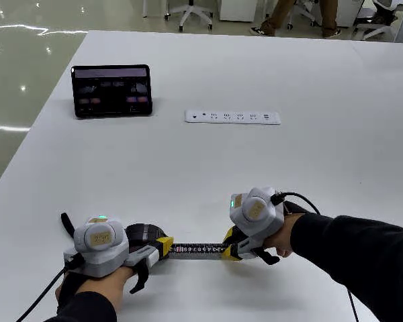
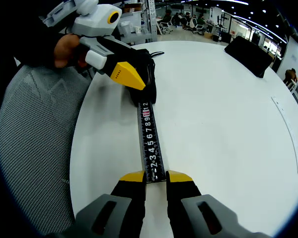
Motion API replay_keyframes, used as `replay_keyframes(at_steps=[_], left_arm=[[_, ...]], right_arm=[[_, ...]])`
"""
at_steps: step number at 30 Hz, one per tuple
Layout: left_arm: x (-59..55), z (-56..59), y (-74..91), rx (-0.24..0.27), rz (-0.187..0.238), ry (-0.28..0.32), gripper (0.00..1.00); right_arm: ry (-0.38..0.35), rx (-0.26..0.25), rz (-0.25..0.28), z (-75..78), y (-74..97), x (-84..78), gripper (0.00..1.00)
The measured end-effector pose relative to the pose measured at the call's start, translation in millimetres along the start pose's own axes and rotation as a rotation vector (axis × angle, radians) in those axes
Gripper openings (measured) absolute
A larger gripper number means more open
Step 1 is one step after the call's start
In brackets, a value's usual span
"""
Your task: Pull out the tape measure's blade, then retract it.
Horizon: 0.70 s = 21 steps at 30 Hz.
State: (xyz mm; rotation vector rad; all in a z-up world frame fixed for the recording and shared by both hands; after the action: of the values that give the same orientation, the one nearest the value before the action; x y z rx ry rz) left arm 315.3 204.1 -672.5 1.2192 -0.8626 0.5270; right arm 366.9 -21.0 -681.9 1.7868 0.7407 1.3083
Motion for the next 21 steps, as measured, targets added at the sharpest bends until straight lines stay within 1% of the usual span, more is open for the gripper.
replay_keyframes(at_steps=[21], left_arm=[[0.0, 0.4, -0.9, 0.001, -0.001, 0.002, 0.59]], right_arm=[[0.008, -0.003, -0.01, -0.3, -2.2, 1.6, 0.11]])
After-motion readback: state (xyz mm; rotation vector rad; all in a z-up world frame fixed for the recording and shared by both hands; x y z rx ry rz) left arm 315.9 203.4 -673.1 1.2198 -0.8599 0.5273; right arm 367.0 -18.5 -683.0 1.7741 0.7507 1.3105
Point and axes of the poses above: the centre of the closed fingertips' face, and the gripper's own axes: y roughly backward along the fingers, z roughly to its right, x roughly out of its top, the point moved 9 cm from there along y, roughly backward along the fingers, and after that the axes turned 11 degrees about -y, right-handed, at the moved point
